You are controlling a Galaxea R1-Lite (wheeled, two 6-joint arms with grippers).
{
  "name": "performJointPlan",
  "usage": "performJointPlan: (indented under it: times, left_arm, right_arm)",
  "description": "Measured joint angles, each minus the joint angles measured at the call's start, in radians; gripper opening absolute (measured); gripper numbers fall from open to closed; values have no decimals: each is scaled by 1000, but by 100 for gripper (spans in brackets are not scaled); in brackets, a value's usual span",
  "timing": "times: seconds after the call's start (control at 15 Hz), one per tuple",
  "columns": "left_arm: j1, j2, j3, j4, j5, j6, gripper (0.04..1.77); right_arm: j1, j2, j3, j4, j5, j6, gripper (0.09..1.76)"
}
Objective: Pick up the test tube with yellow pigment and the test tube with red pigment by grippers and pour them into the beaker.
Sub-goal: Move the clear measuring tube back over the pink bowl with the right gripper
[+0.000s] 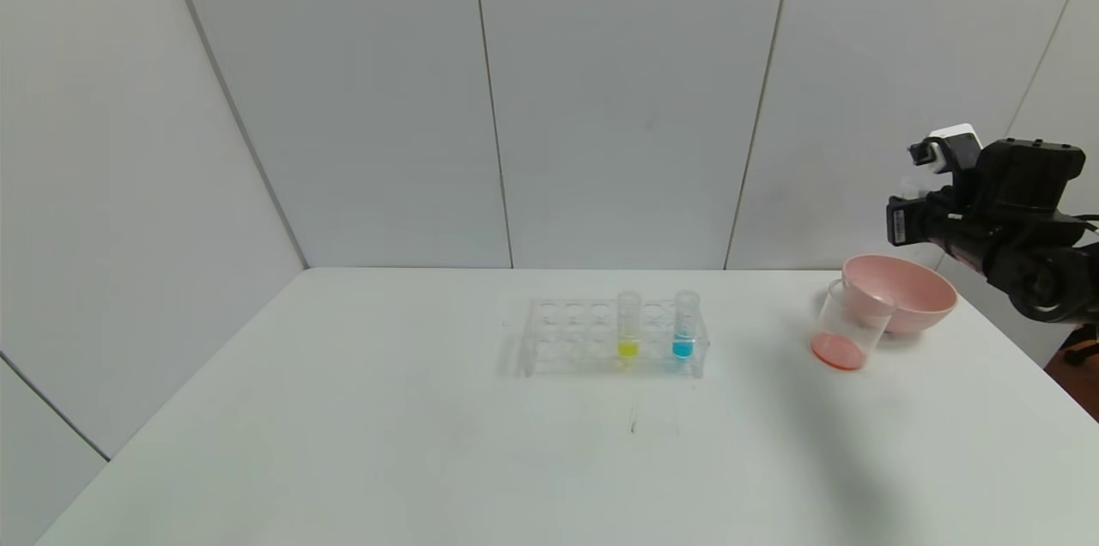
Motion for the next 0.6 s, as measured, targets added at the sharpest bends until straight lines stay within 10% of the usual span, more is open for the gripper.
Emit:
performJointPlan:
  times: [0.6]
  left_arm:
    - [0, 0, 0, 0, 0, 0, 176]
  right_arm:
    - [-61, 49, -32, 119, 7, 271, 52]
